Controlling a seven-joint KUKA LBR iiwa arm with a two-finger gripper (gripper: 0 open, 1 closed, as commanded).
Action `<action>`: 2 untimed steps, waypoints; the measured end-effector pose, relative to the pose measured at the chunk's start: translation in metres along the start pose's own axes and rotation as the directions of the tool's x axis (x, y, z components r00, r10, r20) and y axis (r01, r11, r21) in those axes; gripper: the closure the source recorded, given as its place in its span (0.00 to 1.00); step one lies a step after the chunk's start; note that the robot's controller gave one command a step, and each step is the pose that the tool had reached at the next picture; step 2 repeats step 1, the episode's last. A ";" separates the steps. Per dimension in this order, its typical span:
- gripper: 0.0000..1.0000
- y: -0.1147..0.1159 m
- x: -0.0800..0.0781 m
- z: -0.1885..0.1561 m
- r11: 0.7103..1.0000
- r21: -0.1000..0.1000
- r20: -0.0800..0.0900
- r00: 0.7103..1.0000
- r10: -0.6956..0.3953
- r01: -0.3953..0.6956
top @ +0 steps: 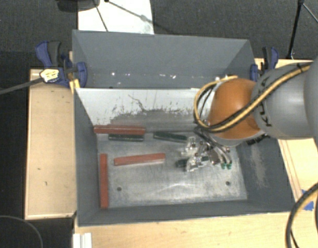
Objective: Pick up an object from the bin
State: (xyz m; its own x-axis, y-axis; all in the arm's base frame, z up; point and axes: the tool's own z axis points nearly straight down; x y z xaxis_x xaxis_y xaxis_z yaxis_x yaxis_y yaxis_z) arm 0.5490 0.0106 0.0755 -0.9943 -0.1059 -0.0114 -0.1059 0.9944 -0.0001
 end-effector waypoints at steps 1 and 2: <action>1.00 -0.022 0.002 -0.148 1.000 0.000 -0.007 1.000 0.015 -0.015; 1.00 -0.022 0.002 -0.148 1.000 0.000 -0.007 1.000 0.015 -0.015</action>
Offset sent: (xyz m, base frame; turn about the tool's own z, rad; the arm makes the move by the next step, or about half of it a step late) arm 0.0000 0.0000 0.0000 0.0000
